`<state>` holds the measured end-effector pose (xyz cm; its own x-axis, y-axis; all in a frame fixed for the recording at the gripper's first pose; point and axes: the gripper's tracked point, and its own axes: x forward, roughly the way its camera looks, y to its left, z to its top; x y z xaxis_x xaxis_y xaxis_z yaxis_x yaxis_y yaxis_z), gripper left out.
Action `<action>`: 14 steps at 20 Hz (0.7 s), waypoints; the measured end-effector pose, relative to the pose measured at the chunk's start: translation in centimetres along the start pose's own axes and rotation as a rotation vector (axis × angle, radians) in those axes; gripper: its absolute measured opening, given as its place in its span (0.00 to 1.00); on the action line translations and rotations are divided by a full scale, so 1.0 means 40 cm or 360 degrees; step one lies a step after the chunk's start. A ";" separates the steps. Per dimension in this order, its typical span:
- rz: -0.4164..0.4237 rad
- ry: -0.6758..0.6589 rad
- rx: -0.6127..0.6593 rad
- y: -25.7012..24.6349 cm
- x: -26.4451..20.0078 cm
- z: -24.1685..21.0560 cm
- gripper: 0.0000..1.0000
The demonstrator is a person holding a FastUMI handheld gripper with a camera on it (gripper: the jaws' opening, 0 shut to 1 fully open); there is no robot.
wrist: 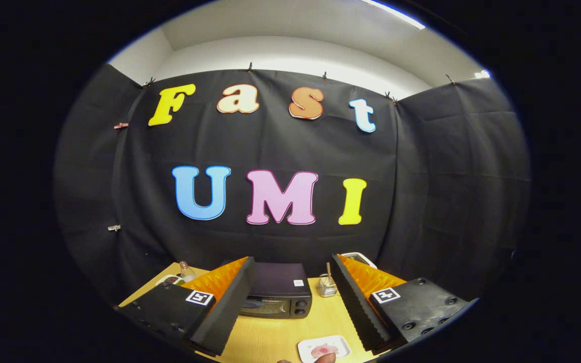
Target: Open the toaster oven, put the food inside, and close the toaster oven door.
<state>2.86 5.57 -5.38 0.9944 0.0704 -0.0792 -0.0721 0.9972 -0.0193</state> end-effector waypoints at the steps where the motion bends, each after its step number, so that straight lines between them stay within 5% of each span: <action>1: 0.0028 0.0022 0.0010 0.028 0.024 -0.030 0.97; 14: 0.0192 0.0593 0.0018 0.258 0.352 -0.541 0.98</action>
<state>14.45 16.32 -28.25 0.8823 0.1751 -0.4369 -0.1836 0.9827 0.0230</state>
